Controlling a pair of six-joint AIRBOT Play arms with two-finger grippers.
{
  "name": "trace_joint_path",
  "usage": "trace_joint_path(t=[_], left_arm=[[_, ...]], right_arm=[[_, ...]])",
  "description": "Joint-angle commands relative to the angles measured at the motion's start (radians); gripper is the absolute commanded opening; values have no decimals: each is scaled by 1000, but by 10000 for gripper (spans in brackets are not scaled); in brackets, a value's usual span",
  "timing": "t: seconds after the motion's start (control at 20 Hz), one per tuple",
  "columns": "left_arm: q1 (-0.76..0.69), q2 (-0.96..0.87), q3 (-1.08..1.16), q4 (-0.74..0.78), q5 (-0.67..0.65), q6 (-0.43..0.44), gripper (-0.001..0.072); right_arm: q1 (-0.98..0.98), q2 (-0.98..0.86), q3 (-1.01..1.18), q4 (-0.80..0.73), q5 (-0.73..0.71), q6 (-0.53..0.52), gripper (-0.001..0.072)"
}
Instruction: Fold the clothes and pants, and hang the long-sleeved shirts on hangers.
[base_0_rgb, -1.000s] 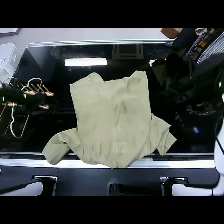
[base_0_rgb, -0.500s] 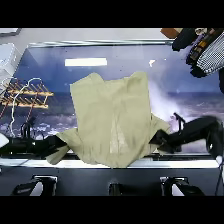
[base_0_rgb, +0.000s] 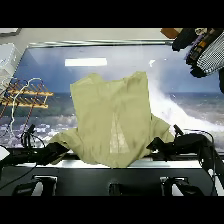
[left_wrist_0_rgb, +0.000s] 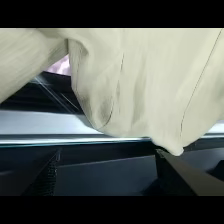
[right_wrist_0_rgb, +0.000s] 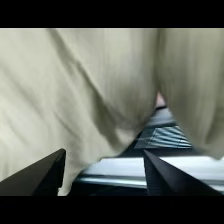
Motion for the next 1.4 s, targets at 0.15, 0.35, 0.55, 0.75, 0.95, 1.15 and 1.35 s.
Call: trace_joint_path(t=[0.15,0.35,0.55,0.75,0.95,1.15,1.35], left_arm=[[0,6,-4,-2,-19,-12,692],[-19,6,-48,-1,-15,7,694],[-84,6,-132,-2,69,-5,693],[-150,5,-186,-32,249,-28,693],[-246,-52,-196,-64,414,-29,693],[-332,-198,-195,-73,506,-27,692],[-414,-276,-195,-126,608,-16,671]], right_arm=[[0,-134,-9,63,130,-39,375],[0,-136,-9,86,155,-43,30],[0,-135,-9,88,116,-51,30],[0,-135,-9,90,87,-50,30],[0,-135,-9,97,79,-38,30],[0,-135,-9,105,58,-18,30],[0,-135,-9,106,39,-16,30]])
